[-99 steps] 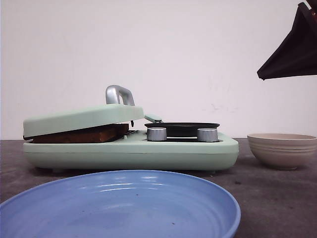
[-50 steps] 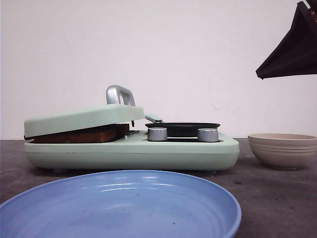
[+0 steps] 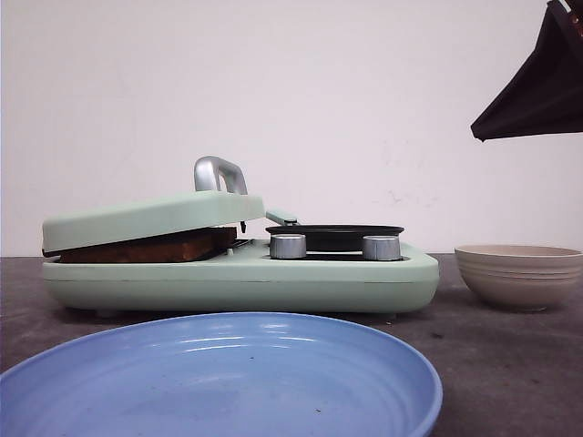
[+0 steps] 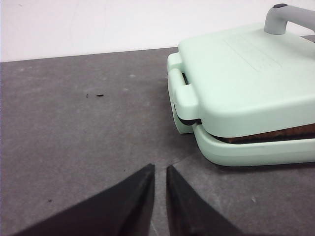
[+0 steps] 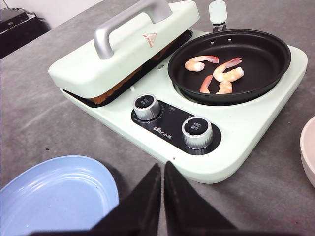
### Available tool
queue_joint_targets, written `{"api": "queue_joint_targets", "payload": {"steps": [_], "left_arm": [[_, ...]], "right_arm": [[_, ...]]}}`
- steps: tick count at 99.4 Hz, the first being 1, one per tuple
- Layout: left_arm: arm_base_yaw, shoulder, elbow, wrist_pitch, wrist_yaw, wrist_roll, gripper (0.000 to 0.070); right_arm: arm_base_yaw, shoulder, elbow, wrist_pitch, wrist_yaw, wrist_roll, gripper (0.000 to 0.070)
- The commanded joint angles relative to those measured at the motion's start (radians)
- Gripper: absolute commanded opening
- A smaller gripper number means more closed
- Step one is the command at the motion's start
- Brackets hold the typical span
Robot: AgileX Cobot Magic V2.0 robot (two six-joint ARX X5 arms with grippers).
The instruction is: Make breakfast with bread and shrimp
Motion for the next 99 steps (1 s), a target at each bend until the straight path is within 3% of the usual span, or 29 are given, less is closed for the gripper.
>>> {"api": "queue_joint_targets", "payload": {"steps": [1, 46, 52, 62, 72, 99], "left_arm": [[0.0, 0.0, -0.018, -0.004, -0.002, -0.005, 0.0003], [0.0, 0.0, -0.018, -0.004, -0.002, -0.005, 0.0003], [0.0, 0.0, -0.018, -0.004, -0.002, -0.005, 0.0003], [0.0, 0.0, -0.018, -0.004, -0.002, -0.005, 0.0003], [0.0, 0.0, -0.018, -0.004, -0.002, -0.005, 0.0003], [0.0, 0.0, -0.018, -0.004, -0.002, -0.005, 0.0003]], "right_arm": [[0.005, 0.004, 0.003, 0.013, -0.001, 0.007, 0.0], [0.005, -0.042, 0.003, 0.003, 0.0, 0.007, 0.0], [0.003, -0.076, 0.003, -0.039, 0.035, -0.001, 0.0], [0.002, -0.158, -0.008, -0.103, 0.154, -0.136, 0.0], [-0.016, -0.262, -0.07, -0.083, 0.261, -0.288, 0.0], [-0.144, -0.6, -0.301, -0.098, 0.26, -0.315, 0.0]]}}
